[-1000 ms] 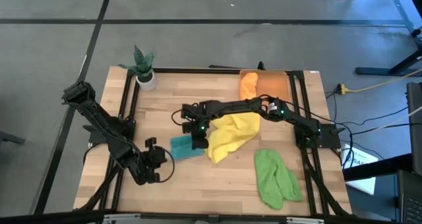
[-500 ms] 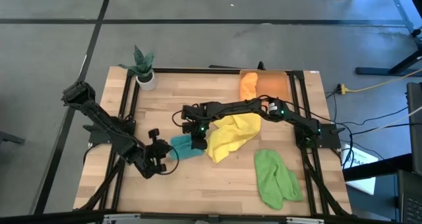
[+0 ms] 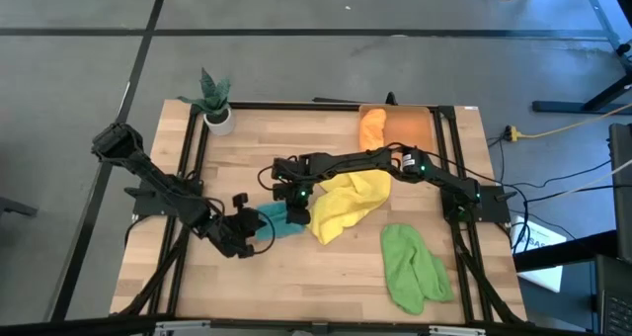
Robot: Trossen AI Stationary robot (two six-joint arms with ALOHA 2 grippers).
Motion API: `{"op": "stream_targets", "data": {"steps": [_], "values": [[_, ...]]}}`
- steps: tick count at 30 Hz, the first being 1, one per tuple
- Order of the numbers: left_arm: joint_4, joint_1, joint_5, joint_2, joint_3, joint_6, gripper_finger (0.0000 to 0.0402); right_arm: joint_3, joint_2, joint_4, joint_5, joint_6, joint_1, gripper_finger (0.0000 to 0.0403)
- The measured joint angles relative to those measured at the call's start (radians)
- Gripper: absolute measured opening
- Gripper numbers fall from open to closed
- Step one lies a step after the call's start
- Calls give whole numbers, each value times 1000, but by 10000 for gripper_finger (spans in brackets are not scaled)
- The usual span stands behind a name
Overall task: Roll microfiber towels into tight, uniform cylinder then place into a basket
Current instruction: Roll the blue microfiber towel
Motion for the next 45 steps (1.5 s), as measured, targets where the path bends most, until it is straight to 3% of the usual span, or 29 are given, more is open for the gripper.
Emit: {"op": "stream_targets", "data": {"steps": [23, 38, 45], "values": [[90, 0, 40, 0, -78, -17, 4, 0, 0, 50, 3, 6, 0, 11], [89, 0, 47, 0, -78, -17, 4, 10, 1, 115, 3, 63, -2, 130], [87, 0, 47, 14, -78, -17, 4, 66, 2, 118, 2, 12, -14, 147]]}}
